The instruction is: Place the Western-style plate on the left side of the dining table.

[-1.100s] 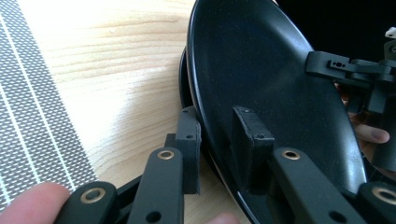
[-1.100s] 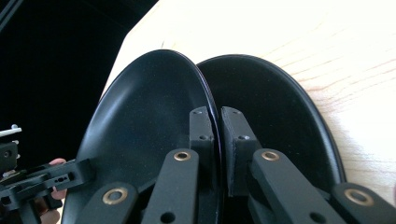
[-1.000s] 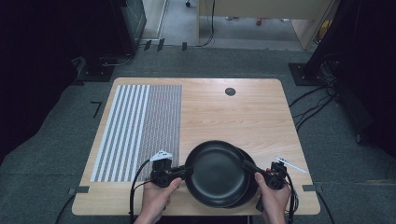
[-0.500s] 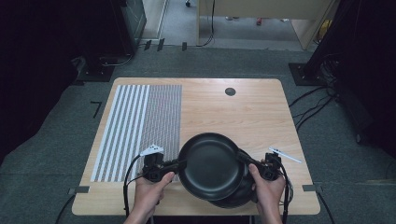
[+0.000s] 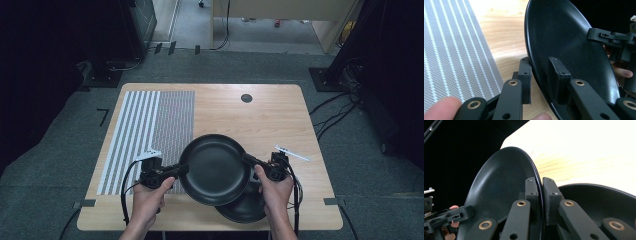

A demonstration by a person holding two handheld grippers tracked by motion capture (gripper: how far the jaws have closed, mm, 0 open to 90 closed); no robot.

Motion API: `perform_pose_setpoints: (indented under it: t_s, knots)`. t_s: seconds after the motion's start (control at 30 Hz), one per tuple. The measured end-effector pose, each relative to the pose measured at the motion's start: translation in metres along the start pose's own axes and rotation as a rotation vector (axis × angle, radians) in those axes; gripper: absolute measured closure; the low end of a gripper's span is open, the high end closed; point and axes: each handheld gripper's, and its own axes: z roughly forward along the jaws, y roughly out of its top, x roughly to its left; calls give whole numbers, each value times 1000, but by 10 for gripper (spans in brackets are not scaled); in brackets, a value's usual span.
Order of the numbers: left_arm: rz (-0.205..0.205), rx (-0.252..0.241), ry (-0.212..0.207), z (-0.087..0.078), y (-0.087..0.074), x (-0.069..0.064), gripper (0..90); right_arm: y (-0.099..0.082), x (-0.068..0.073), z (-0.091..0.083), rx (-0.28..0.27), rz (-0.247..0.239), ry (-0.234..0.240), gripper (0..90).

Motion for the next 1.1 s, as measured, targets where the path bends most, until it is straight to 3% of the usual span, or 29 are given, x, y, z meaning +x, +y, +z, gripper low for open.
perform_pose_setpoints:
  t_s: [0.4, 1.1]
  knots:
    - [-36, -44, 31, -18, 11, 23, 739, 14, 23, 33, 42, -21, 13, 843]
    - [-94, -95, 82, -38, 25, 59, 742, 27, 49, 85, 93, -38, 26, 841]
